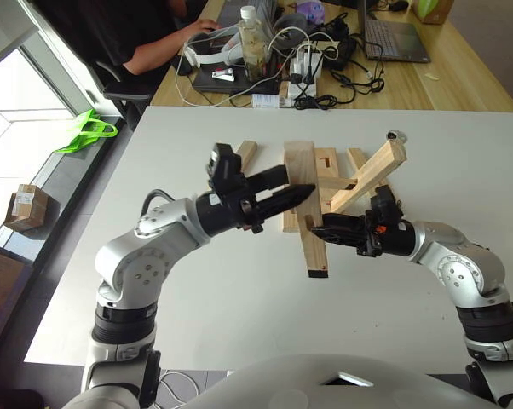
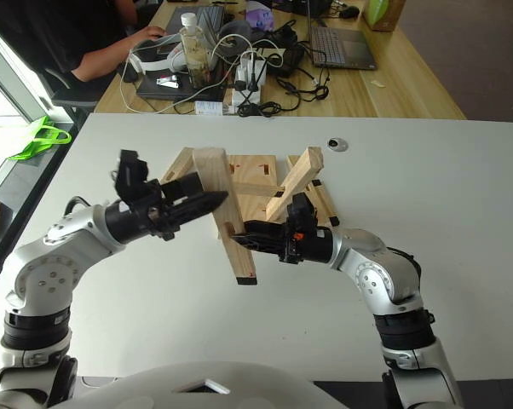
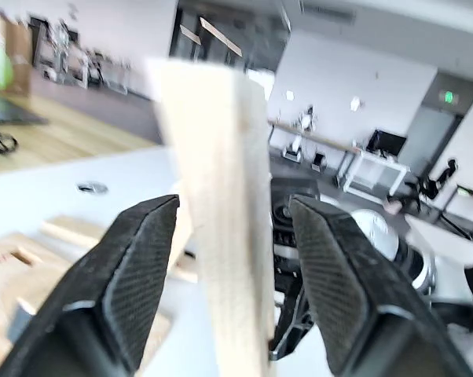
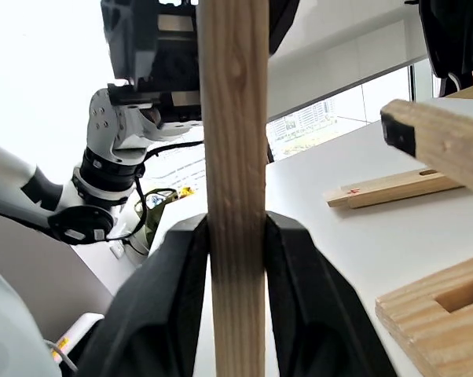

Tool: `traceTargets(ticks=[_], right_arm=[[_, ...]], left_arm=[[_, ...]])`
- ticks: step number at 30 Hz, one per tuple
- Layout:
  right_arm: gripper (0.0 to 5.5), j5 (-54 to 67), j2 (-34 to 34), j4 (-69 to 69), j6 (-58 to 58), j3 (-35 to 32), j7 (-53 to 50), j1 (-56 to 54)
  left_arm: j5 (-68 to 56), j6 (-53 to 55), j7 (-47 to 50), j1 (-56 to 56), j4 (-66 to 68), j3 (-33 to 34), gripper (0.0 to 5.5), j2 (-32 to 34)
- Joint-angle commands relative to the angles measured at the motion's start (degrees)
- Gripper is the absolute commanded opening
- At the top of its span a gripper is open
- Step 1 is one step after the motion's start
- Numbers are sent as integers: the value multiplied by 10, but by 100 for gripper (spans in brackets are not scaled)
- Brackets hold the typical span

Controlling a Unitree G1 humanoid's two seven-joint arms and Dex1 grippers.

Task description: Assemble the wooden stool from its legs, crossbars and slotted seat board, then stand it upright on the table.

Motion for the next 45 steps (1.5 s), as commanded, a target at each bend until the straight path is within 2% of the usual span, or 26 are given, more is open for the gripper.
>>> traceTargets(ticks=[1, 4, 6, 8, 12, 17, 21, 32, 45], right_arm=[[96, 58, 23, -16, 20, -41, -24, -1], [96, 83, 34, -13, 29, -60, -39, -4], [96, 87, 35, -14, 31, -65, -45, 1], [96, 85, 36, -15, 31, -64, -49, 6], [96, 80, 42, -14, 31, -60, -56, 6], [96, 78, 44, -14, 35, -57, -60, 7], [96, 77, 45, -14, 37, -56, -64, 8], [96, 74, 45, -12, 37, -52, -68, 8], [96, 68, 47, -7, 32, -52, -69, 6]], left_arm=[[-65, -4, 32, -9, 33, 75, 254, -11], [-121, -15, 79, -17, 70, 139, 254, -25], [-103, -43, 133, -35, 101, 164, 254, -38], [-7, -101, 212, -62, 151, 172, 254, -49], [221, -239, 322, -96, 230, 146, 254, -42], [412, -345, 374, -89, 264, 100, 254, -27], [470, -380, 387, -87, 278, 95, 254, -36], [513, -394, 401, -96, 285, 104, 254, -49], [510, -380, 372, -110, 282, 100, 254, -65]])
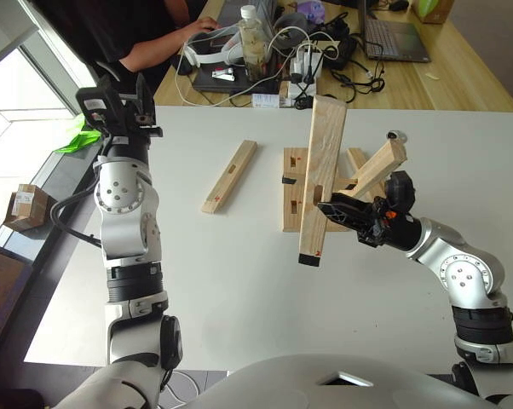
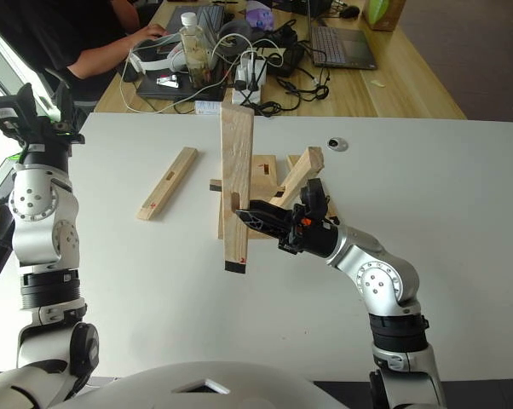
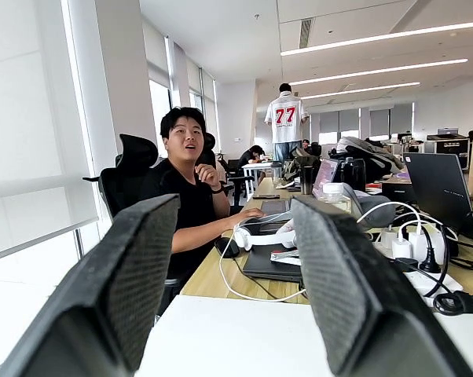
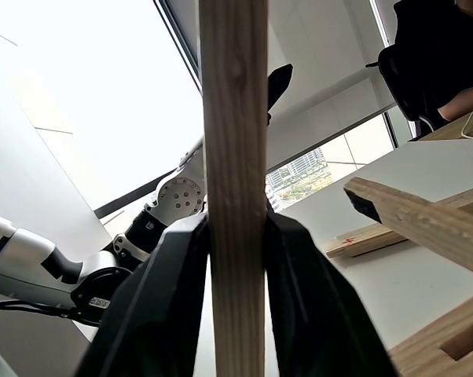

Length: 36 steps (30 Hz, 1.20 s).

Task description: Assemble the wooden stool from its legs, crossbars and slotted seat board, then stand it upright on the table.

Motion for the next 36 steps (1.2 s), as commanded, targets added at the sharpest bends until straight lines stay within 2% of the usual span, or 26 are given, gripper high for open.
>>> traceTargets(ticks=[1, 17, 22, 29, 36], right_arm=[[96, -5, 2, 3, -2, -2, -1, -3], [96, -24, 26, 15, -30, -10, -33, -18], [96, -26, 30, 14, -32, -11, -34, -17], [96, -36, 41, 21, -46, -9, -38, -20], [96, -48, 56, 25, -61, -12, -53, -19]], left_arm=[[19, 18, 4, -10, -4, -14, 254, -4], [12, 24, -6, -19, -14, -9, 254, -20], [28, 7, -2, -29, -26, -3, 254, -6], [110, -99, 21, -113, -90, -20, 254, 24], [171, -139, 44, -97, -91, -34, 254, 18]])
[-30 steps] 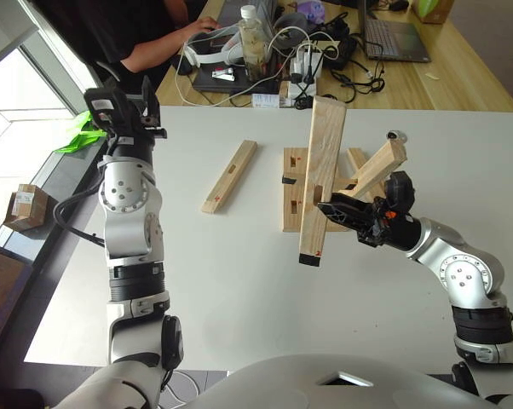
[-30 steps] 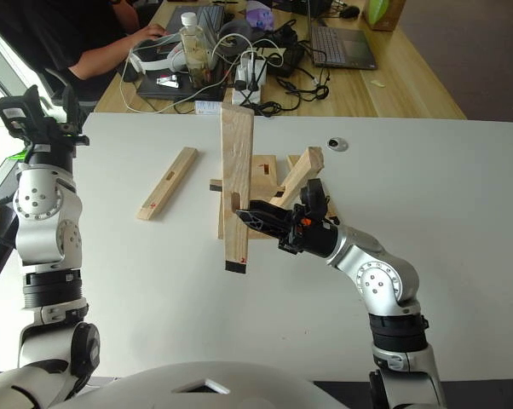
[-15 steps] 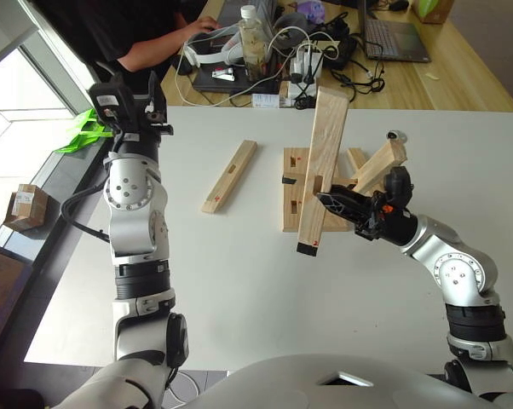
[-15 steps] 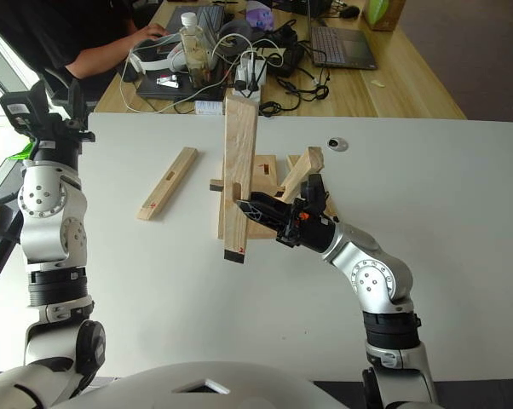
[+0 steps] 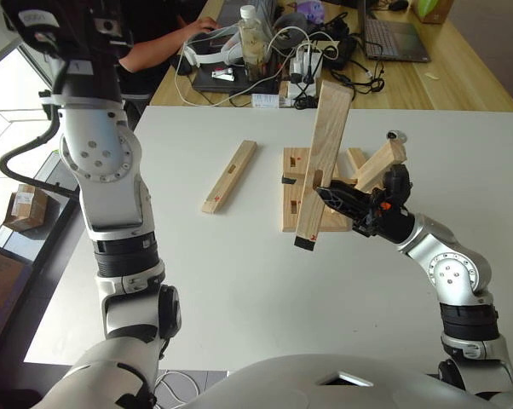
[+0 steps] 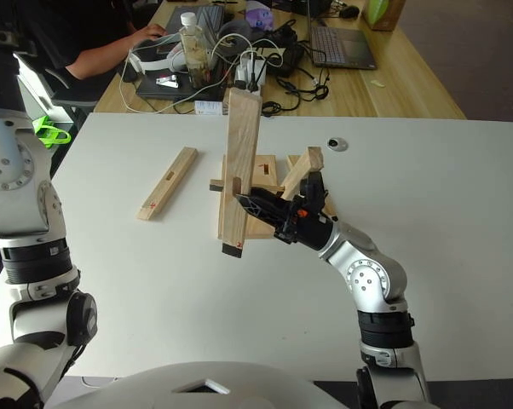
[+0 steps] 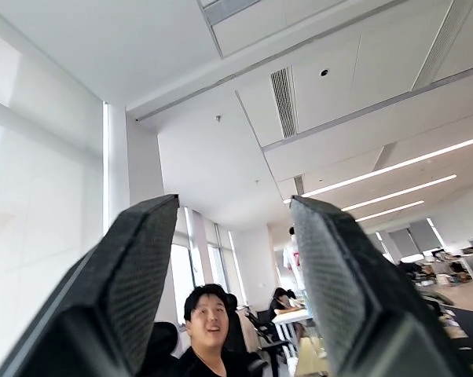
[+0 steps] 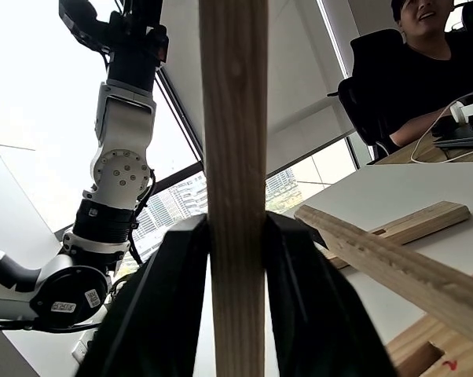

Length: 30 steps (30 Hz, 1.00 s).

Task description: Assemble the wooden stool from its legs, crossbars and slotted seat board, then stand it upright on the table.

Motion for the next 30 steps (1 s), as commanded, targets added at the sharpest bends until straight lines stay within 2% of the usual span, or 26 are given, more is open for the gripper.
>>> traceTargets(ticks=[1, 8, 13, 16, 20, 22, 25, 27, 30], right_arm=[[96, -13, 10, 1, -18, -7, -15, -8], [96, -35, 28, 1, -51, -8, -34, -3], [96, -42, 31, -4, -64, -7, -34, 6], [96, -44, 30, -5, -65, -6, -32, 9], [96, -43, 28, -3, -63, -6, -28, 9], [96, -44, 28, -3, -64, -5, -26, 10], [96, -45, 29, -2, -64, -3, -24, 10], [96, -44, 28, -2, -62, -3, -22, 9], [96, -45, 28, 0, -61, -3, -21, 8]], left_arm=[[34, -5, 13, 14, -3, -12, 254, -7], [26, -4, 33, 13, -8, 6, 228, -18], [16, 14, 32, 20, -4, 13, 155, -23], [-6, 31, 21, 18, -1, 16, 155, -24], [9, 32, 27, 20, -9, 15, 97, -20], [17, 38, 32, 20, -17, 14, 93, -23], [21, 22, 24, 22, -17, 7, 35, -20], [25, 37, 30, 15, -12, 11, 35, -20], [49, 22, 39, 19, -20, 4, 3, -17]])
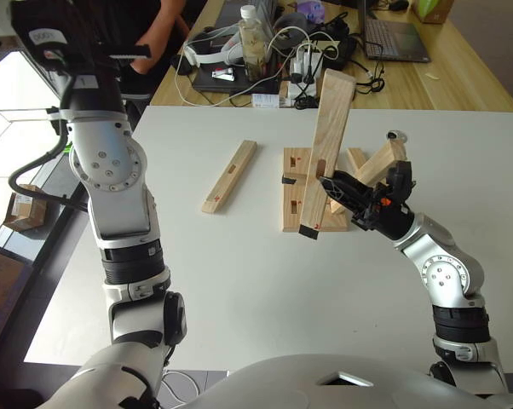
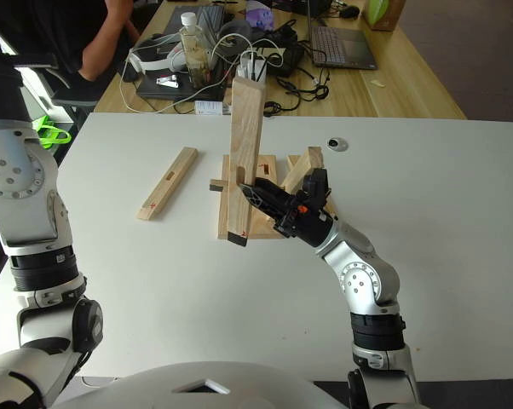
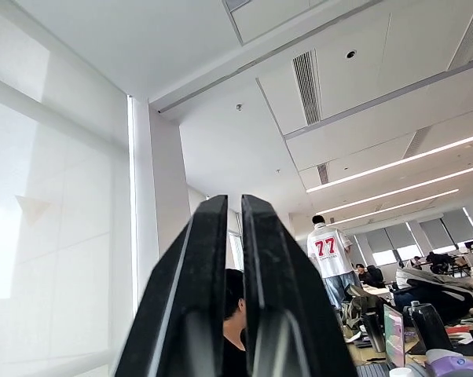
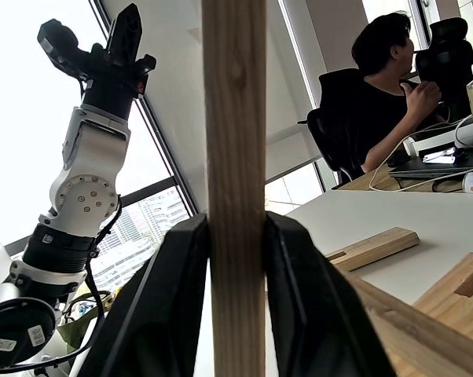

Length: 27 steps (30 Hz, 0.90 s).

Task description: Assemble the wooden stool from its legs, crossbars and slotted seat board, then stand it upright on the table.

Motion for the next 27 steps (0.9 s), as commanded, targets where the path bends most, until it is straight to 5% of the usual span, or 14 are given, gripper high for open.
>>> traceTargets(ticks=[1, 18, 22, 27], right_arm=[[96, -3, -1, 1, -2, 1, 2, -3], [96, -15, 17, 17, -18, 0, -4, -10], [96, -19, 17, 27, -18, 2, -2, -18], [96, -19, 17, 28, -17, 0, -2, -18]], left_arm=[[47, -10, 10, -2, -18, -12, 3, 10], [6, -20, 6, -52, -8, -13, 3, -13], [20, -10, 10, -53, -20, -19, 63, -17], [30, -1, 9, -54, -21, -23, 69, -16]])
